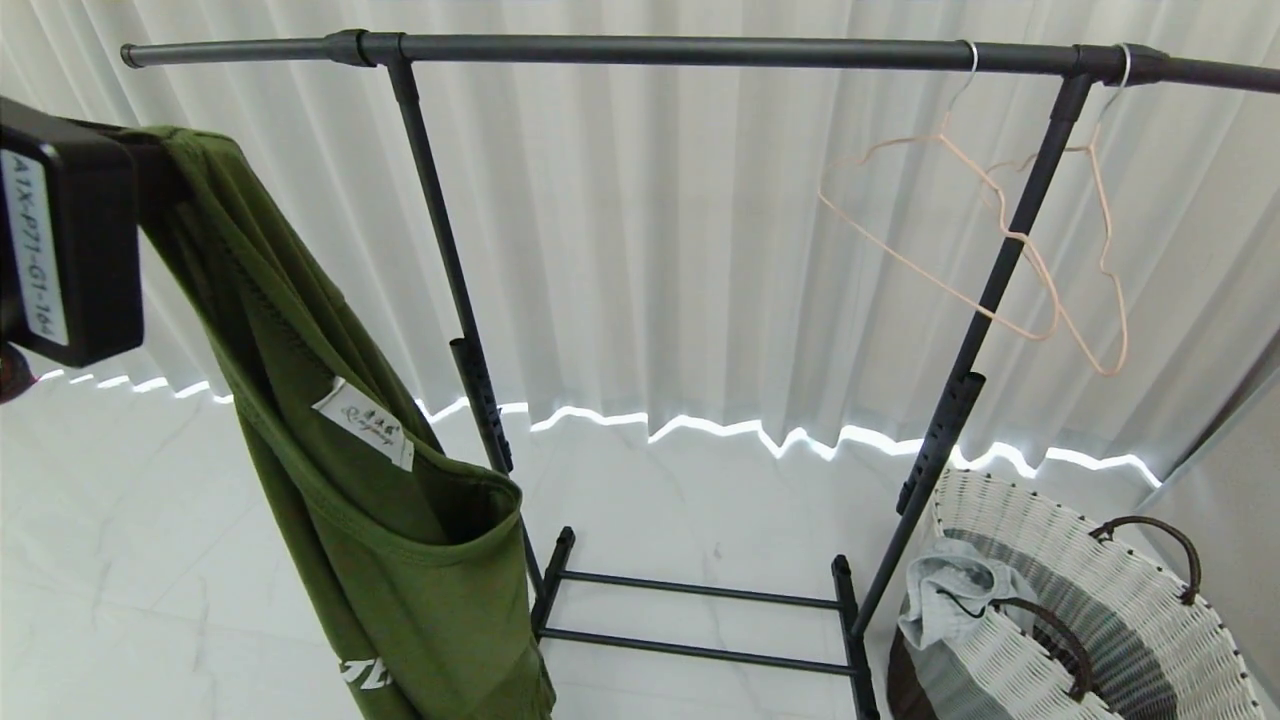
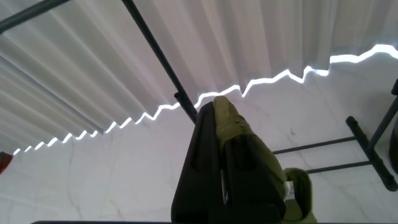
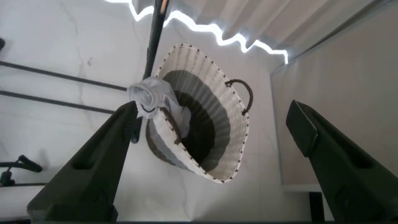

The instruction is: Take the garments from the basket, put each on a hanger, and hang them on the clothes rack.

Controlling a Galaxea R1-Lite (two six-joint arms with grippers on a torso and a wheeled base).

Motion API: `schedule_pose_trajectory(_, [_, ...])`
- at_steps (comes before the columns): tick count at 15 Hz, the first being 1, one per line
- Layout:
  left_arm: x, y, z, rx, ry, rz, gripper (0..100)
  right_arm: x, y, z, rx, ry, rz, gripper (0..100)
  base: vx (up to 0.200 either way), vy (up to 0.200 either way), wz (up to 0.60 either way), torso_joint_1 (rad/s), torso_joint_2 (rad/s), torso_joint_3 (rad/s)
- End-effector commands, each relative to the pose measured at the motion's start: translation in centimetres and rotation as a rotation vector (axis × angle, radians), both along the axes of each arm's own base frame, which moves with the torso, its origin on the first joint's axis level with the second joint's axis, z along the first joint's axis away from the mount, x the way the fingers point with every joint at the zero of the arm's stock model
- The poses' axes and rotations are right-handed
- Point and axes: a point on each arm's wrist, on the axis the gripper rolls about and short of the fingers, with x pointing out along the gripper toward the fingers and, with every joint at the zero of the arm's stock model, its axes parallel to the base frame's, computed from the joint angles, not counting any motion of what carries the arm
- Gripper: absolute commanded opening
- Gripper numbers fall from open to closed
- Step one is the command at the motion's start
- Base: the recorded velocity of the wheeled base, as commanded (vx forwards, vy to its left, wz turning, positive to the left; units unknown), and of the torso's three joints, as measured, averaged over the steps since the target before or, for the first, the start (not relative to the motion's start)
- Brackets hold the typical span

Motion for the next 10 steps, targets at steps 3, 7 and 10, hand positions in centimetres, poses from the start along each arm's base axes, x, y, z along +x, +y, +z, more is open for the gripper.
schedule_pose_trajectory(3, [0.04,-0.07,-0.12,0.006,0.002,0.001,0,0.11,-0.16,0.02,0.002,-0.002,-0.020,100,0.000,0.000,0.00,0.214,-0.49,-0.284])
schedule_pose_trajectory(7, [0.08,-0.10,-0.27,0.011,0.005,0.002,0,0.32,-0.16,0.06,0.003,-0.013,-0.028,100,0.000,0.000,0.00,0.222,-0.50,-0.276])
schedule_pose_trajectory(10, [0.09,-0.12,-0.35,0.014,0.007,0.002,0,0.73,-0.33,-0.71,0.002,-0.016,-0.055,100,0.067,0.000,0.00,0.077,-0.16,-0.092])
